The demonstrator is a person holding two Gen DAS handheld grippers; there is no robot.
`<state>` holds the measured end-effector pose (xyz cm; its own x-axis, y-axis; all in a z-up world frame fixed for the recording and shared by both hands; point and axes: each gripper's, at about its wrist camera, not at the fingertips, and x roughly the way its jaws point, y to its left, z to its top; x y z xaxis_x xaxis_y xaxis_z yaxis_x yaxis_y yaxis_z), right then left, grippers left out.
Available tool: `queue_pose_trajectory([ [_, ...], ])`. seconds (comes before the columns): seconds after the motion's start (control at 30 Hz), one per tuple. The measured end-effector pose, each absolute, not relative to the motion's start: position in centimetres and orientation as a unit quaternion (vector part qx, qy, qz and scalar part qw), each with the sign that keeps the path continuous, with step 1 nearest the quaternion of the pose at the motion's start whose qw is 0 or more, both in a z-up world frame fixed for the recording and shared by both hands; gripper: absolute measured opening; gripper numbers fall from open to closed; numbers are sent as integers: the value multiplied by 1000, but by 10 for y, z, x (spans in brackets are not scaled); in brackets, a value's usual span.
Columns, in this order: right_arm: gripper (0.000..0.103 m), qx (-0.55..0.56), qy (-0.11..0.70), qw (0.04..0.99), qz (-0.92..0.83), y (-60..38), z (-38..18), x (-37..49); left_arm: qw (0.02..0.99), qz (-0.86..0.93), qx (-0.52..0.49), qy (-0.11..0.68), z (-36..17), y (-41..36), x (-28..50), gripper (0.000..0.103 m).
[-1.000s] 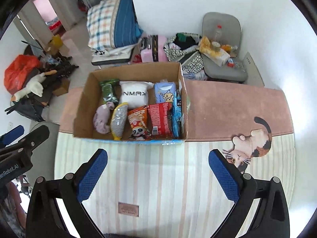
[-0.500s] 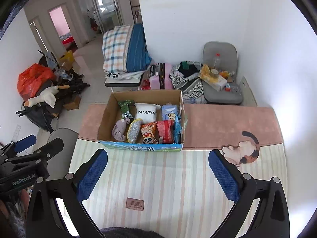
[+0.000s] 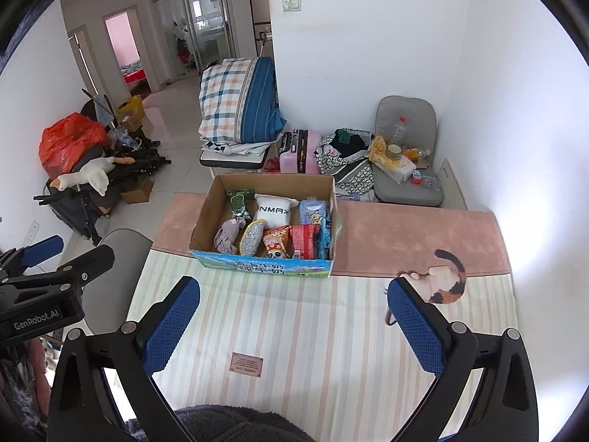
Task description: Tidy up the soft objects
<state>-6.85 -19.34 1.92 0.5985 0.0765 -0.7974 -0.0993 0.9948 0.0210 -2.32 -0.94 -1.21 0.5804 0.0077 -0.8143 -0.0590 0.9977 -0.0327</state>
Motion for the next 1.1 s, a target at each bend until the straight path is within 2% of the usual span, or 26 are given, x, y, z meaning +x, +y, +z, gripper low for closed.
queue_pose_trajectory([
  [0.23, 103, -24, 418, 908, 18, -195, 32, -69, 898, 20, -28, 439, -3, -9, -22, 101],
  [1.1, 103, -16, 393, 919, 5, -202, 54, -62, 906, 15, -22, 423, 6, -14, -24, 101],
])
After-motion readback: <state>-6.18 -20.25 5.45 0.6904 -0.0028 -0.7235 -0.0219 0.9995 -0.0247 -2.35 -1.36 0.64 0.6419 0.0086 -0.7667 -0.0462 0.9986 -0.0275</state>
